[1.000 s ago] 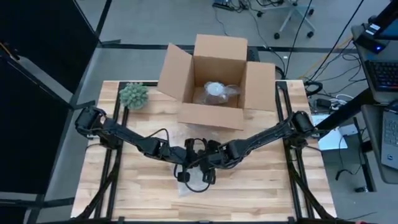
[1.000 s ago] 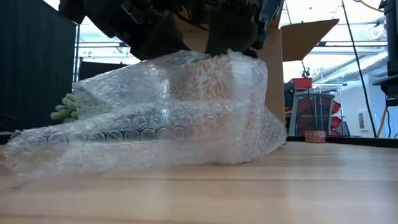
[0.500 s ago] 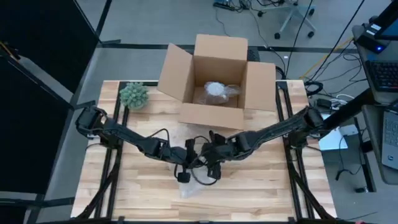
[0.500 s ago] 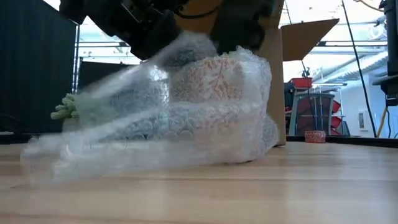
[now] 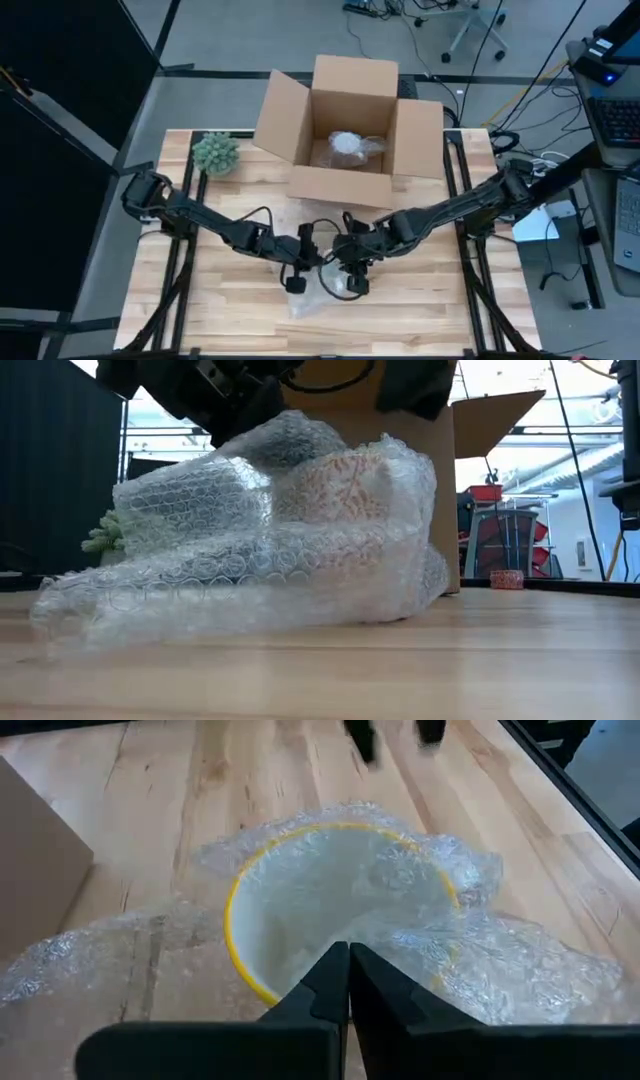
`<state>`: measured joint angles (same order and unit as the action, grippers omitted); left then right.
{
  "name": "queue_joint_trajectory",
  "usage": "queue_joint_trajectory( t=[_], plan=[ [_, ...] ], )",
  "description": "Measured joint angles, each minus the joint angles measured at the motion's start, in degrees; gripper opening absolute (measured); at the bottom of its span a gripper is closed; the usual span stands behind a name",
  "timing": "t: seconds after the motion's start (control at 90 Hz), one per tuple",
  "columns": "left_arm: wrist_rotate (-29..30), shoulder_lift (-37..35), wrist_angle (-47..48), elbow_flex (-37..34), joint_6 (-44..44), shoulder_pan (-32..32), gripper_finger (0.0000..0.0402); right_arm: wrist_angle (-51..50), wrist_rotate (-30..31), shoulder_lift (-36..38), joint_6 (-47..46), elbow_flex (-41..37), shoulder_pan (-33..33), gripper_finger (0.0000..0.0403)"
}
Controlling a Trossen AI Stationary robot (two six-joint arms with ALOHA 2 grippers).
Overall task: Wrap mug
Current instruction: Wrap the orange mug with bubble wrap
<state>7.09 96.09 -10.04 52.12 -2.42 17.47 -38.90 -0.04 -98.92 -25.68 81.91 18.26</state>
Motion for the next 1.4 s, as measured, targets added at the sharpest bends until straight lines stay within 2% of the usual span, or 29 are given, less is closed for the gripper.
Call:
queue_joint_trajectory(
  t=[0.156,0.289,0.467,0.656,0.822,1.067,1.2,1.311,1.4],
  plan=[
    [0.02,0.00,-0.02,0.00,0.02,0.00,0.0000,0.01,-0.50,-4.65,0.59,0.02,-0.24,0.0011],
    [0.14,0.04,-0.22,0.07,0.03,0.00,0.0000,-0.34,-3.91,-9.04,1.85,0.37,-0.71,0.0003],
    [0.29,0.04,-0.52,0.11,0.14,-0.11,0.0000,2.68,-3.85,-14.27,2.80,0.76,-1.66,0.0001],
    [0.42,0.04,-0.24,0.07,-0.07,-0.11,0.0000,3.50,-4.66,-15.66,3.93,0.55,-2.59,0.0001],
    [0.42,0.04,-0.34,0.07,-0.10,-0.11,0.0000,3.32,-5.00,-11.97,4.54,-0.07,-2.67,0.0000],
    [0.39,0.00,0.08,0.00,-0.10,-0.15,0.0000,-1.37,-4.65,-0.48,0.92,-0.17,-0.50,0.0000],
    [0.37,0.00,-0.02,0.00,-0.22,-0.15,0.0000,-2.97,-0.89,1.92,-0.69,-0.17,1.76,0.0000],
    [0.37,0.00,-0.11,-0.02,-0.26,-0.15,0.0000,-3.75,4.29,1.88,-2.31,-0.25,3.84,0.0000],
    [0.35,0.00,-0.14,-0.02,-0.33,-0.15,0.0000,-3.16,6.19,1.41,-5.21,-1.72,5.13,0.0000]
  ],
)
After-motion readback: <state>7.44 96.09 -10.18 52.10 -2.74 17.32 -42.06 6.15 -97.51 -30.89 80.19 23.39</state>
